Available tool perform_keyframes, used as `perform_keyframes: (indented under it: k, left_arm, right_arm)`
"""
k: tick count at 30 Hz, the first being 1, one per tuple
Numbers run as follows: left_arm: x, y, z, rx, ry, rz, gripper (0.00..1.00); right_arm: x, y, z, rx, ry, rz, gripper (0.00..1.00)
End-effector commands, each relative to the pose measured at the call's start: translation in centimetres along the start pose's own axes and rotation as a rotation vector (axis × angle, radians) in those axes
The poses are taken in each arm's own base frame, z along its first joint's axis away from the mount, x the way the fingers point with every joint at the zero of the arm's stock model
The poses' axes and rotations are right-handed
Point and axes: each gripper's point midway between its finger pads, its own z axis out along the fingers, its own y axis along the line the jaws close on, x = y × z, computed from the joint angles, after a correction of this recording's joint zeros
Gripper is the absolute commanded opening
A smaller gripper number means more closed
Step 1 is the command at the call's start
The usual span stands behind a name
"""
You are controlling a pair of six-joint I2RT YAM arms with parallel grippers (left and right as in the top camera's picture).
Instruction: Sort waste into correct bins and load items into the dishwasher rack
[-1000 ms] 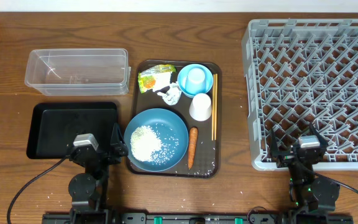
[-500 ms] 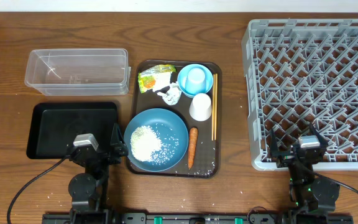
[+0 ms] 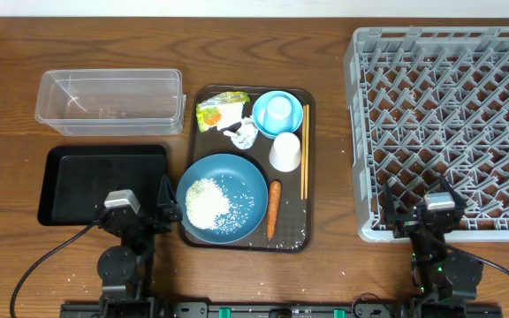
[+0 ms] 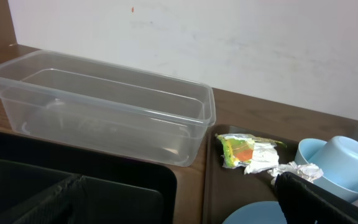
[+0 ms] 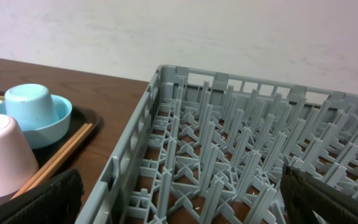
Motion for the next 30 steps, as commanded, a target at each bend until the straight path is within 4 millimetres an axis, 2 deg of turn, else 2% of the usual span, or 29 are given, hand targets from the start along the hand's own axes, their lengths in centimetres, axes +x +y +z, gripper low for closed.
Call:
perform_keyframes:
  k: [1,25,26,28,30]
  left_arm:
    - [1.5,0.9,0.1,-0.044,0.043,0.012,0.98]
    - [1.2,0.6,0.1,-0.027,0.029,-0.009,0.98]
    - [0.9,-0.3,0.1,0.021,0.022,-0.065,0.98]
    - [1.6,-5.0,-0.7,0.286,0.116,-0.318,0.98]
    - [3.1,-9.9,-3.3,0.56,0.332,-0.543,0.98]
  right_arm:
    - [0.1,-0.3,0.0,0.009,0.003,0.016,0.99]
    - [0.1,-0.3,0.0,0.009,0.003,0.016,0.99]
    - [0.1,-0.3,0.0,0.009,0.003,0.016,0.99]
    - [0.1,-0.3,0.0,0.009,0.003,0.015,0.99]
    - [0.1,-0.3,0.0,0.009,0.003,0.016,0.99]
